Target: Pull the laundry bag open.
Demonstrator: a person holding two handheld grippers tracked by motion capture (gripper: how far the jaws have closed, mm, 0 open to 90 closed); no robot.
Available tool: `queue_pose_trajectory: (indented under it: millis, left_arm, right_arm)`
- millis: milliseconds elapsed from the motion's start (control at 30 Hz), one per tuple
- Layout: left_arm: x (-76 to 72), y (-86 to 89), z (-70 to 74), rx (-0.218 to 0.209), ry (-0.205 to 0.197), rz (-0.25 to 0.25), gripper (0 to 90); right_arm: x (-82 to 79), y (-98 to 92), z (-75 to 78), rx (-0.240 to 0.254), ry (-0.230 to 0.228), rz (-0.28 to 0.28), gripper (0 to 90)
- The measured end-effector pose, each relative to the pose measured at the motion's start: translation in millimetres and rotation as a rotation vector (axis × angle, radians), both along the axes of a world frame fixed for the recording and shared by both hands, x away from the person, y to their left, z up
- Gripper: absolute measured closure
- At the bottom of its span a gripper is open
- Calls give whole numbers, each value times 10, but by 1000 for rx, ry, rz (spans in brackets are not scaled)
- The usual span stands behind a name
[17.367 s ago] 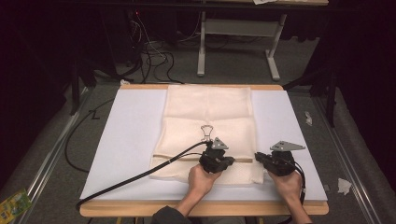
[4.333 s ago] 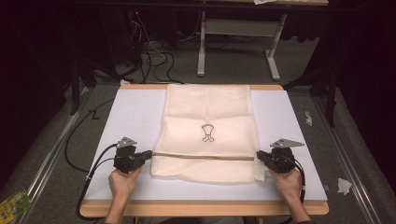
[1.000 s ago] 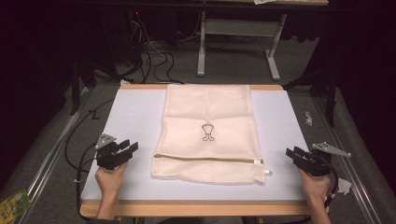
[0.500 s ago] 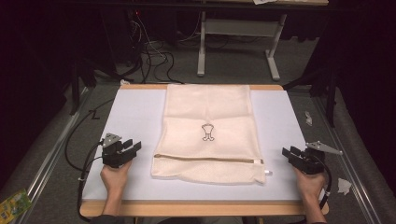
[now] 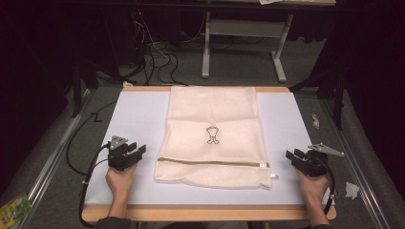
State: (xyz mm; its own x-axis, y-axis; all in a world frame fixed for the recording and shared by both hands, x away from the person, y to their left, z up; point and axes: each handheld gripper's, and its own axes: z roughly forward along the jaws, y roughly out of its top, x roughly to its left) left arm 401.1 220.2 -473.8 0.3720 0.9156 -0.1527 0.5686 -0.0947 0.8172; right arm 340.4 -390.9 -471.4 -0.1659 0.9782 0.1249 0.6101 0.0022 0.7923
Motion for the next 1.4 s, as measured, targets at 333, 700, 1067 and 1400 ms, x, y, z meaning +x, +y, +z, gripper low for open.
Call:
queue_pose_trajectory:
  millis: [333, 700, 1067, 1400]
  left_arm:
    - [45, -31, -65, 22, 8, 15, 541]
    - [37, -58, -98, 44, -6, 17, 527]
    - [23, -77, -107, 66, -10, 15, 495]
    - [14, -87, -109, 74, -12, 16, 470]
  right_arm:
    - [25, -17, -17, -30, 8, -15, 572]
    - [39, -15, -37, -38, 20, -19, 554]
    - [26, 75, -47, -110, 20, -19, 506]
    - [34, 52, -56, -101, 21, -25, 481]
